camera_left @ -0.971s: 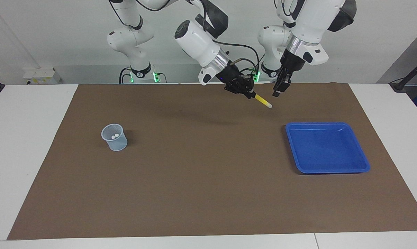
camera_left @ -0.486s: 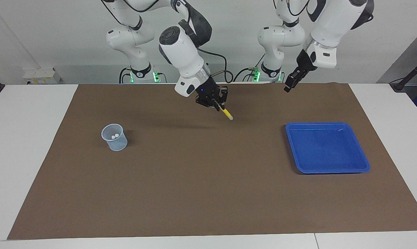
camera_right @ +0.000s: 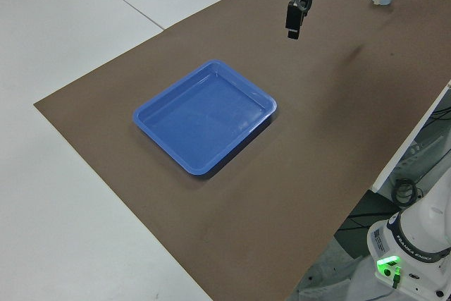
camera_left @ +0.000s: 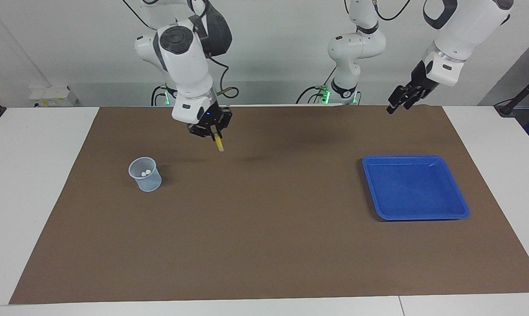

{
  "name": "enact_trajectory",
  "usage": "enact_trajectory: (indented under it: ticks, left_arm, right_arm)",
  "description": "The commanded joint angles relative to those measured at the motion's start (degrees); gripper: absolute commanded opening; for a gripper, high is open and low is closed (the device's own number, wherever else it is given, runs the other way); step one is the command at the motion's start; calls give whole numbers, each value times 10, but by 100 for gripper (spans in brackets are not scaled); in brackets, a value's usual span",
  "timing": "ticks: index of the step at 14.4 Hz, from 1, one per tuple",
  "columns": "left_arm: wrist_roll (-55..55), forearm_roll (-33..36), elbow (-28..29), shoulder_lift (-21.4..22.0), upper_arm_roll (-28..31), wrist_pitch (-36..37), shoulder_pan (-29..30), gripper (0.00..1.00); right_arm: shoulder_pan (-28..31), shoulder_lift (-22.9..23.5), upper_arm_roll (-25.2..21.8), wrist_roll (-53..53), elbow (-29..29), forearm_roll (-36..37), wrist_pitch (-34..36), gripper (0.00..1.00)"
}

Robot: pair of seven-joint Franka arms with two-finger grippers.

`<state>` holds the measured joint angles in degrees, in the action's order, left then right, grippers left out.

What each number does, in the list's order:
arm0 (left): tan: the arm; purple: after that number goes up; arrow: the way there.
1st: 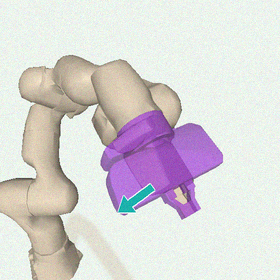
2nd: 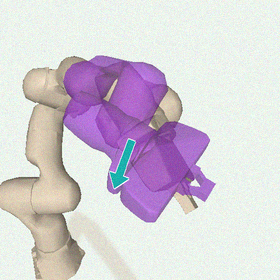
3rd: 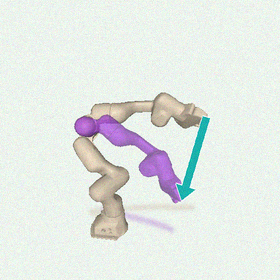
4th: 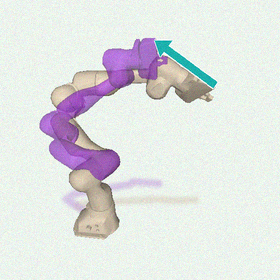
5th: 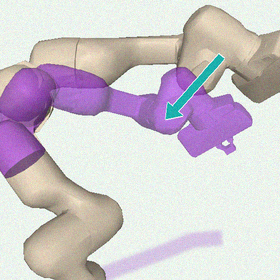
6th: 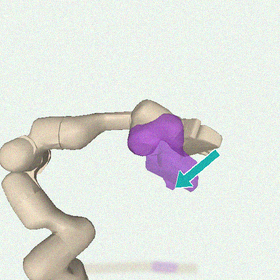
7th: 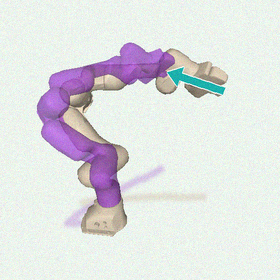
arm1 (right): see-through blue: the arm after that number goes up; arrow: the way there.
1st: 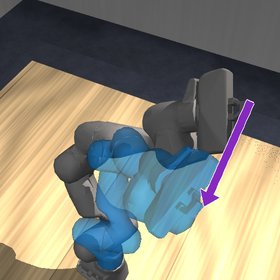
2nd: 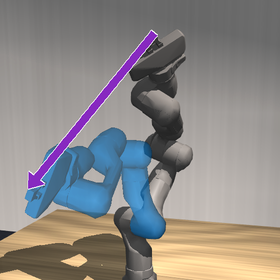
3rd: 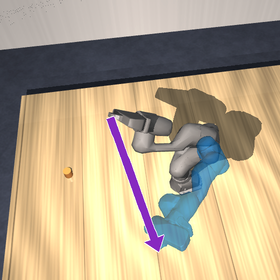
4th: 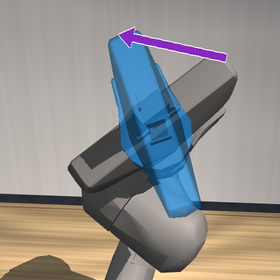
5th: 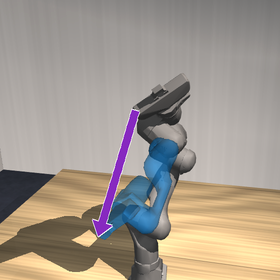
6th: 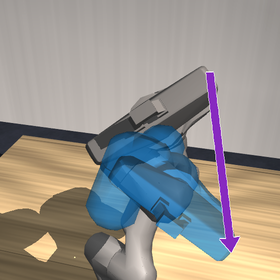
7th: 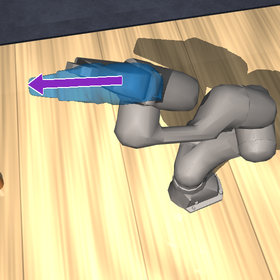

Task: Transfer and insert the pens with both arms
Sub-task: 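Open the left gripper and carry the yellow pen toward the cup, then insert the yellow pen into the clear cup with the right gripper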

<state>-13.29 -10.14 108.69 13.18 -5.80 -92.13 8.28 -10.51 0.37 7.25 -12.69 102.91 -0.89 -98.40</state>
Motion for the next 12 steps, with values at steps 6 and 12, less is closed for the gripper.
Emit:
enact_trajectory:
  ticks: [6, 12]
  left_arm:
    - [110, 49, -21, 2, 3, -4, 48, 100]
    - [107, 72, -44, -12, 3, -5, 45, 100]
  right_arm:
    - [116, -20, 8, -251, 40, 135, -12, 0]
    - [137, -48, 9, -255, 139, 136, -136, 0]
